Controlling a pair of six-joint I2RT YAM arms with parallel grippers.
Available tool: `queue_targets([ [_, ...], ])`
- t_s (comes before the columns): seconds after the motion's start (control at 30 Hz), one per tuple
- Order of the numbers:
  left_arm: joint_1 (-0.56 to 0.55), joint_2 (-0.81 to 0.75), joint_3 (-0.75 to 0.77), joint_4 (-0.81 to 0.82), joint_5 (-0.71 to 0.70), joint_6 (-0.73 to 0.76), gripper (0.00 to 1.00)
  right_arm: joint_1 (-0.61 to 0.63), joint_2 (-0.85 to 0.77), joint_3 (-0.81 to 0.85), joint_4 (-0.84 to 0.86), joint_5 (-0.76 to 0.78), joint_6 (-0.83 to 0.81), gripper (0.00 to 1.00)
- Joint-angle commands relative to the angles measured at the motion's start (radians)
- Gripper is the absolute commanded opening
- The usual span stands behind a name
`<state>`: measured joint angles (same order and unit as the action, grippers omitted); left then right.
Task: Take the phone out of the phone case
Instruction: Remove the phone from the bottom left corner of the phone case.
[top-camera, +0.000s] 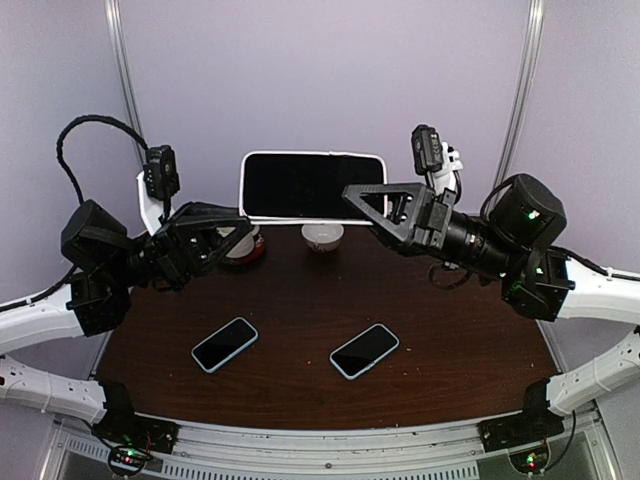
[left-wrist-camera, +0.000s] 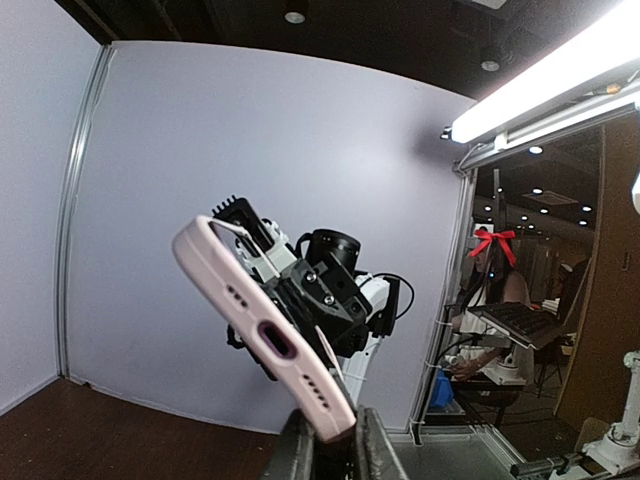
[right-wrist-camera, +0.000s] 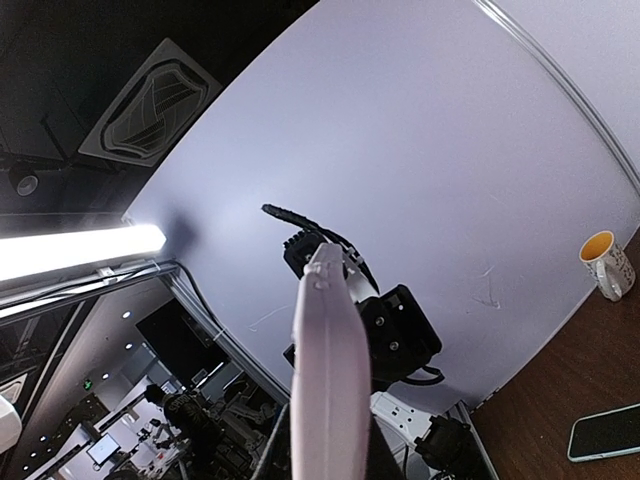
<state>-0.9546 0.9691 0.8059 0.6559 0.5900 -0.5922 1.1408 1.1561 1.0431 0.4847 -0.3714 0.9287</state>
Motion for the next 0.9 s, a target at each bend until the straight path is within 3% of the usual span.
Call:
queue_targets([
  [0.0, 0.014, 0.009, -0.021, -0.058, -0.137, 0.058, 0.02, 0.02, -0.024, 0.027, 0.147, -0.126, 0.072, 0.0],
  [0.87, 0.016, -0.019, -0.085, -0.179, -0.336, 0.133, 0.02, 0.02, 0.016, 0.035, 0.198, -0.174, 0.213, 0.0],
])
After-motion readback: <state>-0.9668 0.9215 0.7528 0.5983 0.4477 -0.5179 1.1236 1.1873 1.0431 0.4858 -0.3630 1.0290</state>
